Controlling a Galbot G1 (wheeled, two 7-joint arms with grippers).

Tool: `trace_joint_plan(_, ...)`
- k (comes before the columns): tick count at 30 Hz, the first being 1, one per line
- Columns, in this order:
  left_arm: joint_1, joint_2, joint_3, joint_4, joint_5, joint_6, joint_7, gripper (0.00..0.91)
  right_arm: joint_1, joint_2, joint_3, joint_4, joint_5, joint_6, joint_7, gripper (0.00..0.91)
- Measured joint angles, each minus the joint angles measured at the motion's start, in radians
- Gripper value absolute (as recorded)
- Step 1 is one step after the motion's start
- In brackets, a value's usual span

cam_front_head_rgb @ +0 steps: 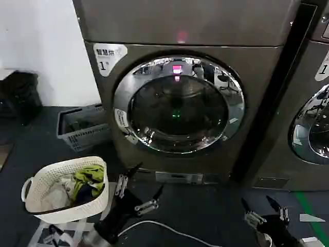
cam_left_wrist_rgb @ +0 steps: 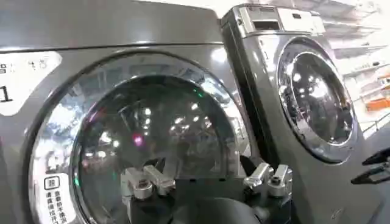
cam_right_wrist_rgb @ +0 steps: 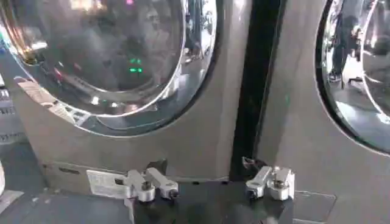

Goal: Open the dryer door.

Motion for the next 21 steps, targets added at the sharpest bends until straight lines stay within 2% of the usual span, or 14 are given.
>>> trace_joint_plan(7, 0.004, 0.001, -0.008, -0.008, 0.001, -0.002, 0.004, 0.907, 0.052, -0.060, 0.005, -0.048, 0.011, 0.131, -0.058, 0.907)
trace_joint_plan(11, 0.012, 0.001, -0.026, -0.022, -0.002, -0.002, 0.007, 0.907, 0.098, -0.115, -0.013, -0.082, 0.044, 0.152, -0.066, 0.907)
trace_joint_plan(21, 0.039, -0.021, -0.033, -0.051, 0.011, -0.014, 0.012, 0.907, 0.247, -0.264, -0.112, -0.220, 0.144, 0.286, -0.116, 0.907)
